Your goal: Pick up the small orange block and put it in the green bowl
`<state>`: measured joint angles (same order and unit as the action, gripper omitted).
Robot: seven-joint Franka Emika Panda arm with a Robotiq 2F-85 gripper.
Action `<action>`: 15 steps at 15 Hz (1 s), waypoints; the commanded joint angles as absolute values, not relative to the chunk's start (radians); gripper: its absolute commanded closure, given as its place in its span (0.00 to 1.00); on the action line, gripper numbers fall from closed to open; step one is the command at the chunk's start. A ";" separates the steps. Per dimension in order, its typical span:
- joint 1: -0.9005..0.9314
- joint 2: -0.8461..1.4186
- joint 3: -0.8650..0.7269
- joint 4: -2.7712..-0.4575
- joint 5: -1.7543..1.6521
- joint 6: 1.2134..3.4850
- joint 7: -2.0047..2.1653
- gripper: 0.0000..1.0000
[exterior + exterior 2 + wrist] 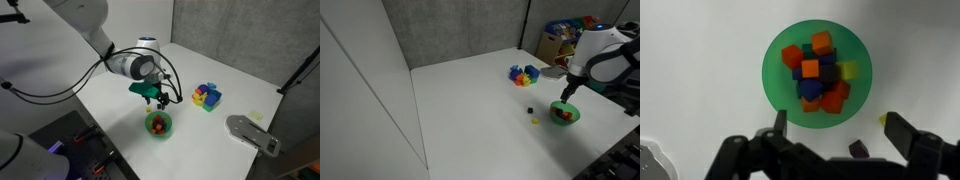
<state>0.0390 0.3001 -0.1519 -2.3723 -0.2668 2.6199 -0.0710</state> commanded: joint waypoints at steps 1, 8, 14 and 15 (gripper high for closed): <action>0.039 0.183 -0.147 -2.425 -0.288 2.529 0.016 0.00; 0.042 0.022 -0.077 -2.450 -0.251 2.307 0.189 0.00; 0.057 -0.101 0.017 -2.411 -0.126 2.107 0.212 0.00; 0.060 -0.121 0.028 -2.399 -0.102 2.081 0.210 0.00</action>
<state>0.0540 -0.0475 -0.0007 -2.4191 -0.1600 2.1641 0.1950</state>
